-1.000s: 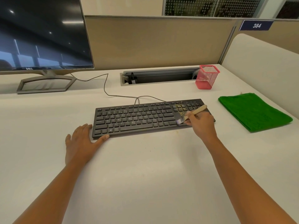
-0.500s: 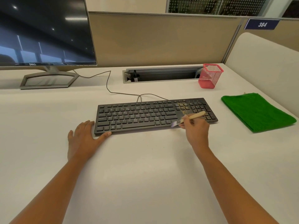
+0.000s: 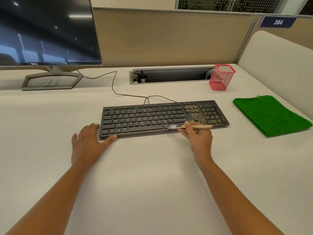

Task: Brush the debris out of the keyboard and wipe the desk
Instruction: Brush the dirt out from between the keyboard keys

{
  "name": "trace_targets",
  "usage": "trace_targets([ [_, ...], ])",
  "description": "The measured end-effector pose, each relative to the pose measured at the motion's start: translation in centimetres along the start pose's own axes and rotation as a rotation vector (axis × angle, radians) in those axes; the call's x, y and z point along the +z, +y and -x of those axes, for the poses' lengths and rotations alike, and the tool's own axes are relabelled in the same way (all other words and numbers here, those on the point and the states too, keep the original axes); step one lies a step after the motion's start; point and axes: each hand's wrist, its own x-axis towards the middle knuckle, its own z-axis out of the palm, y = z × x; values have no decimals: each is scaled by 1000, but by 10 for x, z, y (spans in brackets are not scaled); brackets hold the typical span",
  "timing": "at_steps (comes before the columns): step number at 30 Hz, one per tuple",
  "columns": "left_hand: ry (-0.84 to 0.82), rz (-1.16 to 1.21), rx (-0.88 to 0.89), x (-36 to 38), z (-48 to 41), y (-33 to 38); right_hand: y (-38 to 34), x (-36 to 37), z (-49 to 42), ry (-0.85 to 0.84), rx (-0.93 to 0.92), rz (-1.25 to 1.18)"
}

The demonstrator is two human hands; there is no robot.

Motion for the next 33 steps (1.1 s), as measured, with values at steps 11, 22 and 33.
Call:
trace_targets([
  [11, -1, 6, 8, 0, 1, 0, 19, -6, 10, 63, -297, 260],
  [22, 5, 8, 8, -2, 2, 2, 25, 31, 38, -207, -402, 287],
  [33, 13, 15, 8, -1, 1, 2, 18, -12, 11, 92, -350, 301],
])
